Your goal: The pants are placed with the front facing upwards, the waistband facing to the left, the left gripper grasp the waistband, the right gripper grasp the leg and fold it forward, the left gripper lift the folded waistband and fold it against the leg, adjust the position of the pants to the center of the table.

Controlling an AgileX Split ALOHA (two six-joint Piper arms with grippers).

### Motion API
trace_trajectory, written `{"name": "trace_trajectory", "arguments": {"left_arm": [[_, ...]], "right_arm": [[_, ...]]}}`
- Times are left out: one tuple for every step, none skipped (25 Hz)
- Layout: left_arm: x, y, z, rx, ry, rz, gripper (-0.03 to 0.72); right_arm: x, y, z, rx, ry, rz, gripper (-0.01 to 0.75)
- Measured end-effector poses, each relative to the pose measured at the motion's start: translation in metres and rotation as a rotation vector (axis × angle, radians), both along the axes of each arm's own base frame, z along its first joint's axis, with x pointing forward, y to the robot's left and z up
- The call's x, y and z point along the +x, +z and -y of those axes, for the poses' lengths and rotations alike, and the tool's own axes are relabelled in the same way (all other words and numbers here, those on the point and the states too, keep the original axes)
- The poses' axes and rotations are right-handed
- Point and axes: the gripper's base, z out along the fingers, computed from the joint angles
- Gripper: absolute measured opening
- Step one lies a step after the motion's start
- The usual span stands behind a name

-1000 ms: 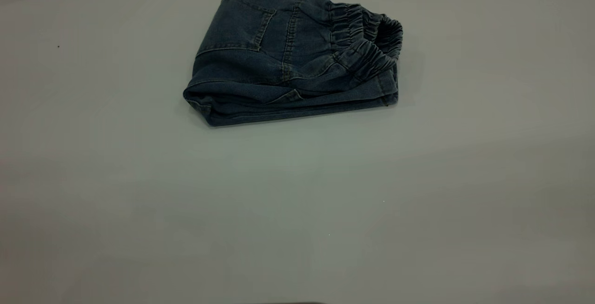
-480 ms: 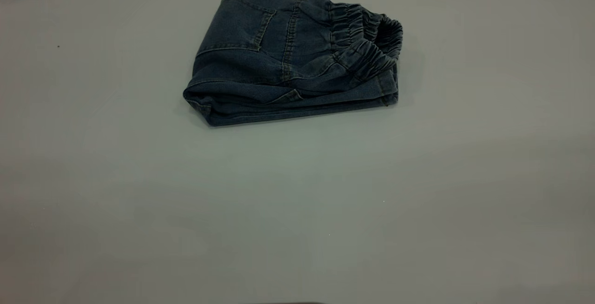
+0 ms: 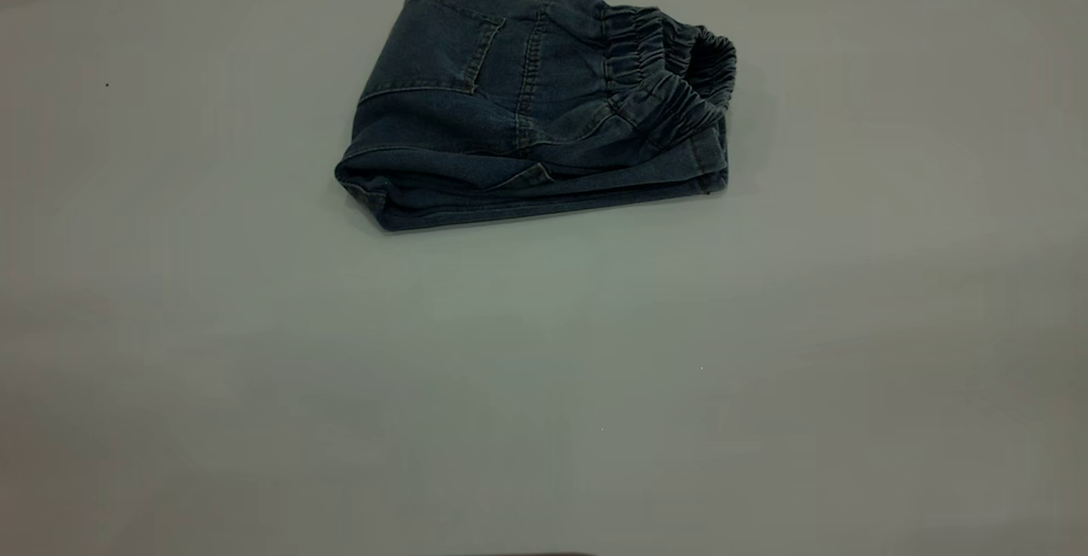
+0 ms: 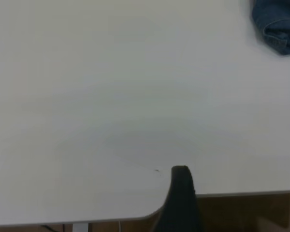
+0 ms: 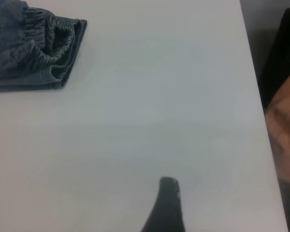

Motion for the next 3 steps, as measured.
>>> {"name": "trace_trajectory", "arguments": {"left_arm": [[0.0, 0.0, 0.0, 0.0, 0.0, 0.0, 0.552], [0.0, 0.0, 0.0, 0.0, 0.0, 0.0, 0.552], [0.0, 0.0, 0.0, 0.0, 0.0, 0.0, 0.552]], "right_arm": [[0.0, 0.0, 0.0, 0.0, 0.0, 0.0, 0.561], [0.0, 0.0, 0.0, 0.0, 0.0, 0.0, 0.561], [0.0, 0.0, 0.0, 0.0, 0.0, 0.0, 0.561]]}}
